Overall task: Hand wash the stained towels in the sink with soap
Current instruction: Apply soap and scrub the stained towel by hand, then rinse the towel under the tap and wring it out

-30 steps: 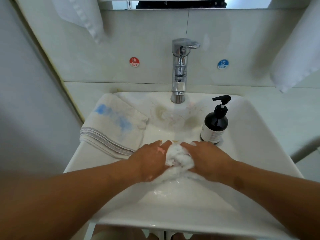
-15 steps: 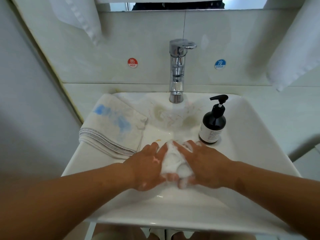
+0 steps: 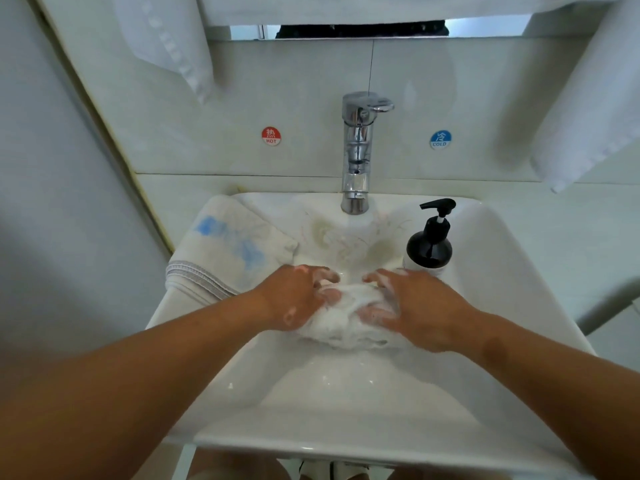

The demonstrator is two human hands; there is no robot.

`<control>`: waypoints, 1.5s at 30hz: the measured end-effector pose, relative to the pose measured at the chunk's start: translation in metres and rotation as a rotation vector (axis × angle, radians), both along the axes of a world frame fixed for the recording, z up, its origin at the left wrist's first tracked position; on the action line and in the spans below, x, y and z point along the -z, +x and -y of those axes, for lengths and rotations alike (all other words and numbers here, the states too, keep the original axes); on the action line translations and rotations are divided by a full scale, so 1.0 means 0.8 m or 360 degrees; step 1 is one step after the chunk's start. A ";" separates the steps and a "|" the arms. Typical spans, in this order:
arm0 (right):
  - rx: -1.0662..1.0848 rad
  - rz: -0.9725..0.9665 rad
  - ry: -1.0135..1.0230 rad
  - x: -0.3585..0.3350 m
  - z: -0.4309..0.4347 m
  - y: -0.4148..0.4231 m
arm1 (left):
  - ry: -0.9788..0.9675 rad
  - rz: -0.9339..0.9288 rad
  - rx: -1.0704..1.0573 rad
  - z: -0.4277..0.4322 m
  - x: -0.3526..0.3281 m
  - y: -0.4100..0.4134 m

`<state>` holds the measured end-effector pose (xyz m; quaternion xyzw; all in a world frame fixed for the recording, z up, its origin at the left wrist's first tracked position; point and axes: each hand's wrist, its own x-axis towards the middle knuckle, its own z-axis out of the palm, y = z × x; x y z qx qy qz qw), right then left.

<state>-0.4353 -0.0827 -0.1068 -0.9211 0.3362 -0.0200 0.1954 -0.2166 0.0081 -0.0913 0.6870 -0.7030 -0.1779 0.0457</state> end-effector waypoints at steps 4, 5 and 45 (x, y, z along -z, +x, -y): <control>-0.0182 -0.0210 0.0038 0.011 -0.011 -0.004 | 0.0219 -0.0202 -0.0049 -0.015 0.019 -0.017; -0.0187 -0.0261 -0.0042 0.015 -0.011 0.000 | 0.0213 -0.0110 -0.0084 -0.018 0.025 -0.022; 0.0056 0.0376 -0.0539 -0.083 -0.014 -0.001 | -0.0017 -0.0488 0.0044 -0.023 0.027 0.002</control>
